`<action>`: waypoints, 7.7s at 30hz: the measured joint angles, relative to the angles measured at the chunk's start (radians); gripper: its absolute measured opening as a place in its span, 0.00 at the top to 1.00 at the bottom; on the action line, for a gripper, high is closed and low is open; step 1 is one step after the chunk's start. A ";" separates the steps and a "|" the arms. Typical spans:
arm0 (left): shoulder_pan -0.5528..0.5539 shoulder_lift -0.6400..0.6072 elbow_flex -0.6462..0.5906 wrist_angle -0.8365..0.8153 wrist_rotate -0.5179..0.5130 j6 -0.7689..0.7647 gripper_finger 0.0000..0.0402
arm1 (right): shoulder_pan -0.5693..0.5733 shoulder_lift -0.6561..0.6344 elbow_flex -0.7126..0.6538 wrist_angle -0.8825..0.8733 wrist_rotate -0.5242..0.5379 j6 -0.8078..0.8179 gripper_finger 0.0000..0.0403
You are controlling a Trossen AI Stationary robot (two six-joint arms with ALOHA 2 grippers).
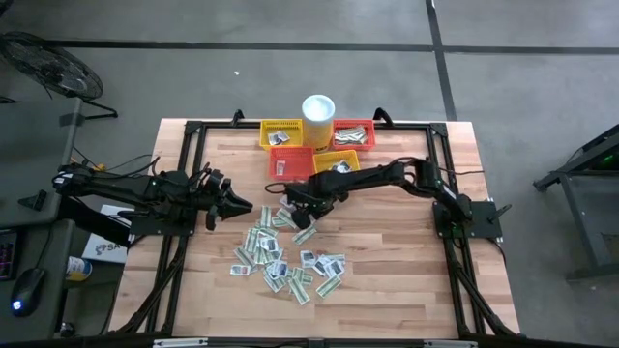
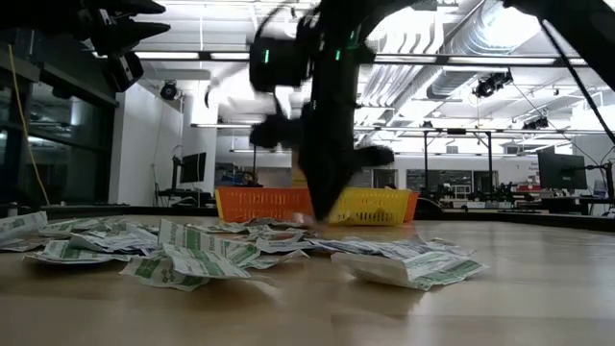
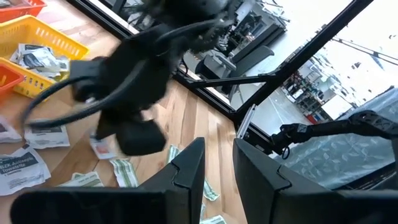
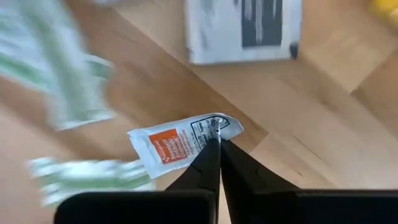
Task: Pick & Place First Aid Supplies
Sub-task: Put the orange ointment pack into the bottom orange basket, then put the black towelette pack into the bottom yellow basket
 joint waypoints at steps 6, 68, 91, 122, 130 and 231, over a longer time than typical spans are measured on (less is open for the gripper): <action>0.000 0.009 0.000 0.000 -0.098 -0.011 0.79 | 0.021 -0.102 0.005 0.022 0.151 0.003 1.00; 0.000 0.618 0.179 0.613 -0.618 0.595 0.79 | 0.198 -0.329 0.009 0.611 0.951 -1.088 1.00; 0.000 0.618 0.185 0.615 -0.595 0.581 0.98 | 0.202 -0.328 0.007 0.580 0.895 -1.046 1.00; 0.184 0.593 0.186 0.364 -0.471 0.396 1.00 | 0.131 -0.438 0.006 0.258 0.720 -0.646 0.49; 0.427 0.594 0.186 0.154 -0.196 0.322 1.00 | 0.101 -0.490 0.007 0.045 0.703 -0.535 0.50; 0.106 0.333 0.269 -0.537 -0.067 0.101 0.79 | 0.037 -0.182 0.007 0.039 0.007 -1.104 0.51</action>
